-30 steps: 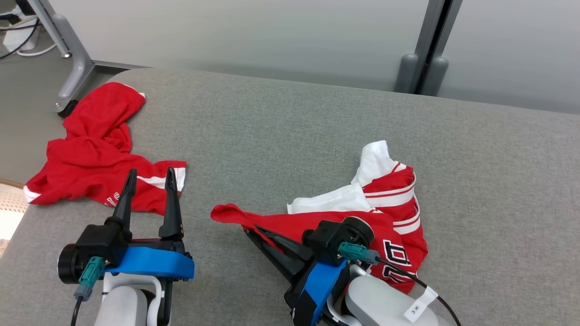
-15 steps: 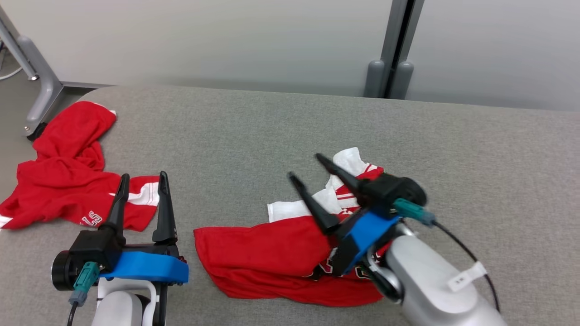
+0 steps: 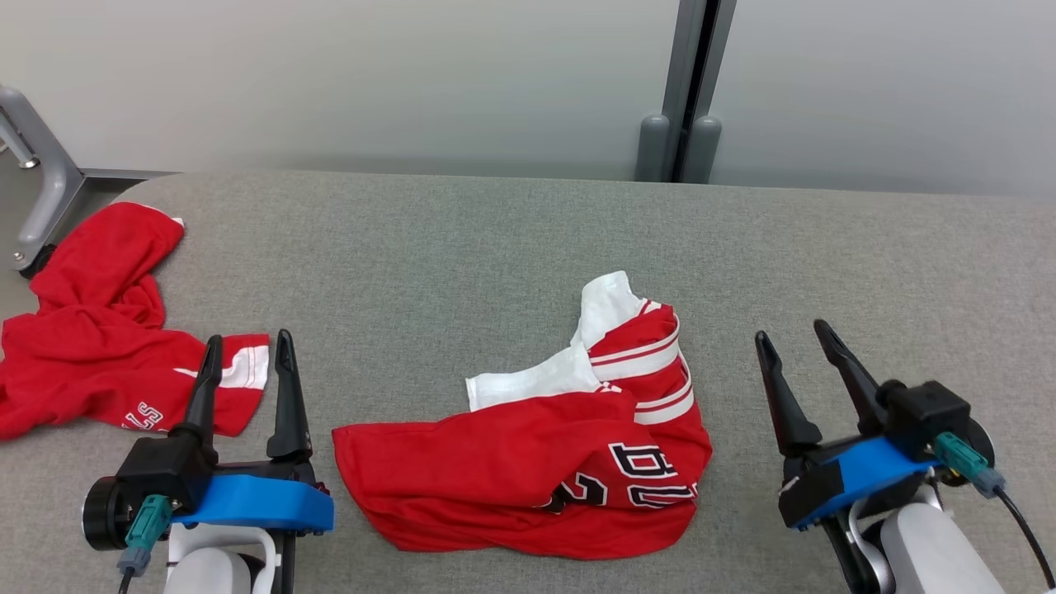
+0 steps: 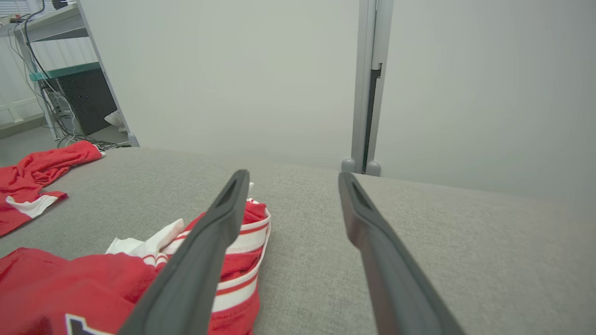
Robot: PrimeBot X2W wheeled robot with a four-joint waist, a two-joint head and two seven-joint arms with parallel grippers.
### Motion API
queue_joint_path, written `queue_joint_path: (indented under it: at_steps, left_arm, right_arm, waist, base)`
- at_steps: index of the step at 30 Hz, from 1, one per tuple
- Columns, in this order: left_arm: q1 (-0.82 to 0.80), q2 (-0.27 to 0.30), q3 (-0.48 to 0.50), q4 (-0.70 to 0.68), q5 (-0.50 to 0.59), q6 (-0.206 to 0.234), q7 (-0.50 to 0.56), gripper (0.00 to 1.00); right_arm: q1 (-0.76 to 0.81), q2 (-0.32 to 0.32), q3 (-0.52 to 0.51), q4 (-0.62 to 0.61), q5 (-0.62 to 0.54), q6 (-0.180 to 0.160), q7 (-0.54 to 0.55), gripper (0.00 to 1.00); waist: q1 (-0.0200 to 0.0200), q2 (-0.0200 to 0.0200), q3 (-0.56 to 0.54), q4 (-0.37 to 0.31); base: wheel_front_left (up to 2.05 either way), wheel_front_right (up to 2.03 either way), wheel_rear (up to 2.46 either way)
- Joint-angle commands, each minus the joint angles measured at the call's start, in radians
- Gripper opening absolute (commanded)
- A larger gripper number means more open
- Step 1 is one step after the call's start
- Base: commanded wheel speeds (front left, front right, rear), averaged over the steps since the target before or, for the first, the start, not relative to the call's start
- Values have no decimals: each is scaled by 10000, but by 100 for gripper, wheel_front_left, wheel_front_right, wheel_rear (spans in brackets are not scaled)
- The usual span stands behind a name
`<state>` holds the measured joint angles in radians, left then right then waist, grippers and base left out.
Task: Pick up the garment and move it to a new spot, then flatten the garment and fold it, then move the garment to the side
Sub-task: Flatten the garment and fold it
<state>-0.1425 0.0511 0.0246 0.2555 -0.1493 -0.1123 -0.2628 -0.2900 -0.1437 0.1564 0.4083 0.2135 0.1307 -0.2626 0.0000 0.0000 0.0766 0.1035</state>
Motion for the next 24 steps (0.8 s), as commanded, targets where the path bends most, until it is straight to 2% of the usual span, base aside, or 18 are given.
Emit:
queue_joint_path:
  at_steps: [1,7,14,24]
  left_arm:
    - [90,-11,58,-47,62,-26,-29,100]
    - [66,-11,35,-12,98,-22,-29,100]
    - [-70,-11,-154,35,86,-11,-29,100]
    - [-217,-11,-386,84,-60,-29,-30,100]
  right_arm:
    - [416,86,-290,-158,-157,1,-31,100]
    - [888,320,-686,-385,-482,1,18,100]
    - [246,370,-462,-482,-729,1,318,100]
    - [-905,141,215,649,-741,1,917,100]
  waist:
    - [0,0,11,-18]
    - [0,0,33,-79]
    - [0,0,42,44]
    - [0,0,190,514]
  base:
    - [0,0,0]
    - [0,0,0]
    - [0,0,0]
    - [0,0,0]
